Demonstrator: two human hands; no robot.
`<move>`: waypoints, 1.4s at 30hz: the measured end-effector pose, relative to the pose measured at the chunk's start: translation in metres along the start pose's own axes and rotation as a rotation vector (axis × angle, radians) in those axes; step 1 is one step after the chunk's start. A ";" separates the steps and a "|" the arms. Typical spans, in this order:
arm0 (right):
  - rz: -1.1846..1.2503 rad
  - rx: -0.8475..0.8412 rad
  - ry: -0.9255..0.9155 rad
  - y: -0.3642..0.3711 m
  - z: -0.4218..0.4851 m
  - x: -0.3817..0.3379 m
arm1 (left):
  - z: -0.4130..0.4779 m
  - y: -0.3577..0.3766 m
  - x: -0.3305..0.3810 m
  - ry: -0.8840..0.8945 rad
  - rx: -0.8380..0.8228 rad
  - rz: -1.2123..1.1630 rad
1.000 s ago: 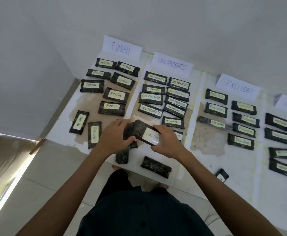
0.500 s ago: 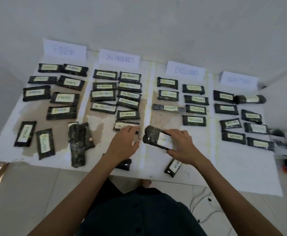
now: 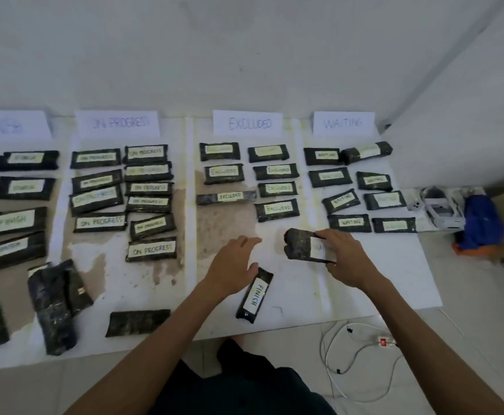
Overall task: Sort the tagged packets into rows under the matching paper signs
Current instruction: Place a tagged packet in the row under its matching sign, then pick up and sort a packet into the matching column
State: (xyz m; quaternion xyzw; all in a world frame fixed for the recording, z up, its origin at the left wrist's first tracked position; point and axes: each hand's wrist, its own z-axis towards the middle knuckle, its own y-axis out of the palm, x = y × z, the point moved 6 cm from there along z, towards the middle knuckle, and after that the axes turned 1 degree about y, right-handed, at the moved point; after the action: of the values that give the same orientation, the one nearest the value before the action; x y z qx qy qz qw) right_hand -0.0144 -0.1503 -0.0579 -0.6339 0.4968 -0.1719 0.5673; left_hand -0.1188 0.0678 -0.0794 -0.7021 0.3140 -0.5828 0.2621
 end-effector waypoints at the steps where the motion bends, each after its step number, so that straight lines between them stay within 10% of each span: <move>1: -0.010 0.003 0.016 0.000 0.000 0.013 | 0.006 0.008 0.004 0.006 -0.019 0.002; 24: -0.118 0.108 0.031 0.017 0.007 0.117 | 0.061 0.082 0.015 0.013 -0.200 0.031; 33: 0.083 0.232 -0.077 0.036 -0.009 0.018 | 0.011 0.069 -0.015 -0.174 -0.144 0.028; 42: 0.571 -0.081 0.085 0.120 -0.018 -0.069 | -0.013 0.086 -0.023 -0.291 -0.249 -0.096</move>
State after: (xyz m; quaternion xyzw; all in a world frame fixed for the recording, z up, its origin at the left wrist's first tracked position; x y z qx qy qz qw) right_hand -0.1114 -0.0866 -0.1353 -0.4829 0.6847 -0.0116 0.5457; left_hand -0.1463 0.0272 -0.1552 -0.8201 0.3087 -0.4436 0.1879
